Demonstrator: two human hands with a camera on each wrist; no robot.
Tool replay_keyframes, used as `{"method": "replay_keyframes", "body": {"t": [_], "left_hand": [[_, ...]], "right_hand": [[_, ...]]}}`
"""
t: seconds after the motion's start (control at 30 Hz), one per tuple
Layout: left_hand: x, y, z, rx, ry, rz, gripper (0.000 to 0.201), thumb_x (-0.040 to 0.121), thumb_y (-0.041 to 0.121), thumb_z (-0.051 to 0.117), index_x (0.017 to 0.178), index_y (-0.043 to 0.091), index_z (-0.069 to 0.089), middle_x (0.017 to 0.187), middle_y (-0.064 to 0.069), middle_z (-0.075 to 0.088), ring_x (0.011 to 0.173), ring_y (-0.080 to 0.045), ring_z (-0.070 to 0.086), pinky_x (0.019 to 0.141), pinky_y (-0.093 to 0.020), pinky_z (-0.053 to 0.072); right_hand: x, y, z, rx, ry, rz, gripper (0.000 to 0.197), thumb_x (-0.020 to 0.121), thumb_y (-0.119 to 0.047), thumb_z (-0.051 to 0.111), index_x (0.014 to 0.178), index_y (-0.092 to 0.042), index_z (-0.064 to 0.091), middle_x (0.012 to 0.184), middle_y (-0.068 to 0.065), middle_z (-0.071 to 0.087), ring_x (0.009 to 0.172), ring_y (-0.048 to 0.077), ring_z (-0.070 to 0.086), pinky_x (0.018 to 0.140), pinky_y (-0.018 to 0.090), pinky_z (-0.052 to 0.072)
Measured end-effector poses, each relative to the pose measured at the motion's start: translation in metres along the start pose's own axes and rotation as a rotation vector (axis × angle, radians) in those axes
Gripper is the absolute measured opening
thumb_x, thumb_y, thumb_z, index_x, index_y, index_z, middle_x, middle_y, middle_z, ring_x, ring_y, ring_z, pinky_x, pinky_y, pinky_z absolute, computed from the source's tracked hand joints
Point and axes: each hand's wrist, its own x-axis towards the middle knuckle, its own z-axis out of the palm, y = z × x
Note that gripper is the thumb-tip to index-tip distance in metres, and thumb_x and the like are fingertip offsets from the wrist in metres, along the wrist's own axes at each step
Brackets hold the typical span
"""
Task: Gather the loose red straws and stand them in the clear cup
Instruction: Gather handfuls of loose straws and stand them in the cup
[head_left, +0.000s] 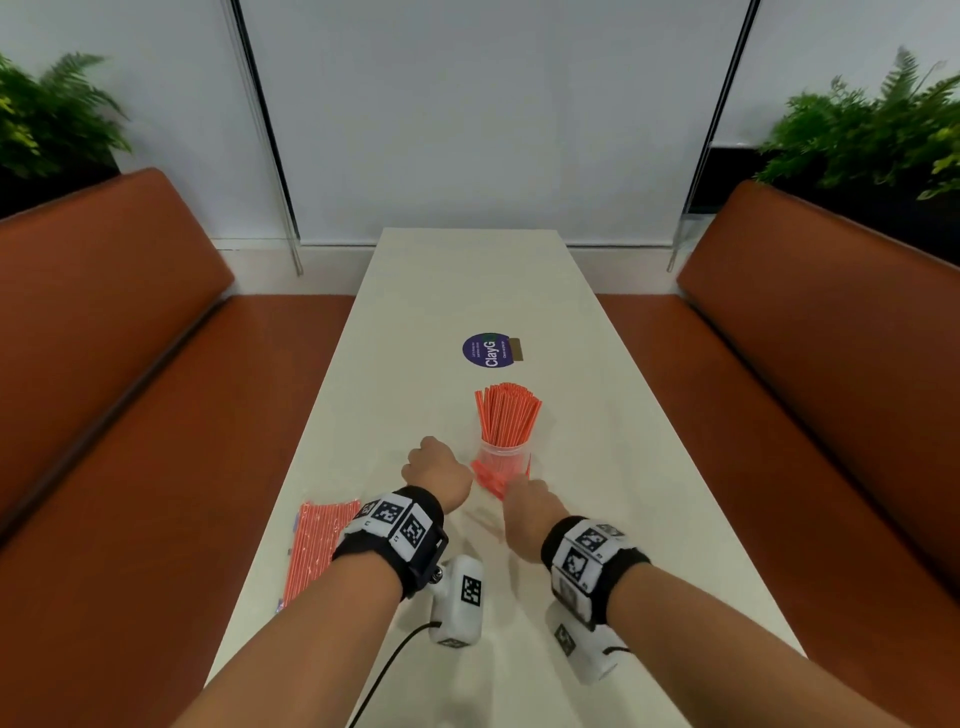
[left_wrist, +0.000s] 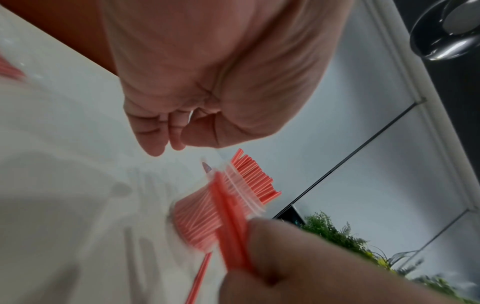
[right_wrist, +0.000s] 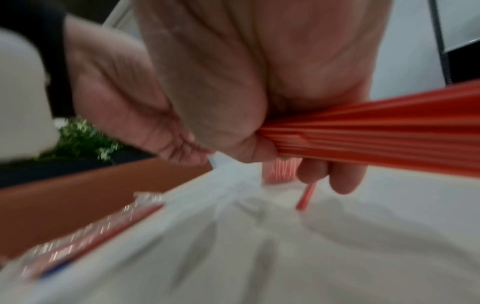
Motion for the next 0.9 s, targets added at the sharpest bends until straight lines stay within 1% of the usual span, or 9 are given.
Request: {"method": "replay_keyframes", "body": {"t": [0.1, 0.2, 0.27, 0.33, 0.43, 0.53, 0.67, 0.8, 0.9], "left_hand": [[0.005, 0.007, -0.001, -0.076, -0.02, 0.038, 0.054, 0.084, 0.012, 0.057, 0.132, -0.003, 0.037, 0.135, -0.019, 0.042, 0.126, -0.036, 0.044, 0.104, -0.044, 0.042], [0.012, 0.013, 0.001, -0.11, -0.086, 0.076, 0.09, 0.072, 0.013, 0.076, 0.144, 0.001, 0.024, 0.143, -0.016, 0.036, 0.133, -0.033, 0.038, 0.108, -0.044, 0.04], [0.019, 0.019, 0.005, -0.138, -0.116, 0.11, 0.114, 0.065, 0.018, 0.085, 0.151, 0.003, 0.012, 0.151, -0.013, 0.028, 0.14, -0.03, 0.031, 0.113, -0.041, 0.034], [0.024, 0.025, 0.01, -0.178, -0.151, 0.157, 0.132, 0.054, 0.027, 0.091, 0.152, 0.006, 0.005, 0.156, -0.01, 0.023, 0.145, -0.027, 0.025, 0.117, -0.04, 0.029], [0.041, 0.031, 0.023, -0.221, -0.141, 0.227, 0.151, 0.023, 0.052, 0.09, 0.148, 0.017, 0.014, 0.149, -0.008, 0.035, 0.137, -0.026, 0.039, 0.111, -0.045, 0.039], [0.06, 0.034, 0.037, -0.276, -0.126, 0.274, 0.155, 0.015, 0.058, 0.087, 0.146, 0.025, 0.012, 0.142, -0.003, 0.042, 0.133, -0.022, 0.045, 0.108, -0.045, 0.043], [0.057, 0.041, 0.036, -0.351, -0.059, 0.306, 0.141, 0.031, 0.044, 0.088, 0.149, 0.021, 0.013, 0.136, 0.0, 0.053, 0.124, -0.021, 0.055, 0.104, -0.044, 0.047], [0.055, 0.043, 0.035, -0.33, -0.03, 0.321, 0.114, 0.047, 0.042, 0.082, 0.143, 0.021, 0.024, 0.126, 0.002, 0.061, 0.114, -0.022, 0.061, 0.1, -0.042, 0.05], [0.057, 0.043, 0.039, -0.352, 0.0, 0.339, 0.093, 0.046, 0.043, 0.084, 0.125, 0.024, 0.039, 0.109, 0.006, 0.065, 0.102, -0.019, 0.066, 0.091, -0.042, 0.054]], "right_hand": [[0.0, 0.012, -0.041, 0.164, 0.05, -0.148, 0.028, 0.091, -0.001, 0.043, 0.119, 0.002, 0.044, 0.115, 0.018, 0.056, 0.092, 0.029, 0.06, 0.065, 0.028, 0.048], [0.01, 0.022, -0.078, 0.357, 0.165, -0.277, 0.014, 0.095, -0.007, 0.041, 0.108, -0.001, 0.044, 0.088, 0.006, 0.054, 0.072, 0.019, 0.053, 0.056, 0.023, 0.041], [0.02, 0.024, -0.098, 0.591, 0.265, -0.325, 0.012, 0.097, -0.012, 0.041, 0.104, -0.002, 0.042, 0.077, 0.003, 0.05, 0.063, 0.015, 0.049, 0.053, 0.023, 0.042], [0.031, 0.02, -0.111, 0.835, 0.371, -0.347, 0.016, 0.097, -0.011, 0.04, 0.106, 0.003, 0.042, 0.077, 0.006, 0.047, 0.064, 0.019, 0.047, 0.057, 0.032, 0.045], [0.048, 0.01, -0.114, 1.081, 0.473, -0.358, 0.006, 0.099, -0.01, 0.038, 0.103, -0.006, 0.038, 0.078, 0.003, 0.046, 0.067, 0.015, 0.048, 0.055, 0.019, 0.047], [0.063, 0.003, -0.102, 1.169, 0.508, -0.328, 0.006, 0.099, -0.01, 0.038, 0.105, -0.011, 0.038, 0.078, 0.0, 0.047, 0.07, 0.015, 0.049, 0.063, 0.025, 0.047], [0.08, -0.001, -0.072, 1.247, 0.481, -0.281, 0.026, 0.096, -0.007, 0.041, 0.122, -0.007, 0.039, 0.083, -0.005, 0.051, 0.072, 0.011, 0.051, 0.074, 0.031, 0.049], [0.087, 0.0, -0.063, 1.318, 0.482, -0.317, 0.022, 0.092, -0.003, 0.048, 0.102, -0.022, 0.044, 0.085, -0.004, 0.052, 0.08, 0.016, 0.053, 0.083, 0.039, 0.05], [0.089, 0.002, -0.064, 1.389, 0.529, -0.358, 0.034, 0.088, 0.001, 0.052, 0.098, -0.031, 0.044, 0.078, -0.001, 0.051, 0.074, 0.017, 0.051, 0.077, 0.038, 0.049]]}}
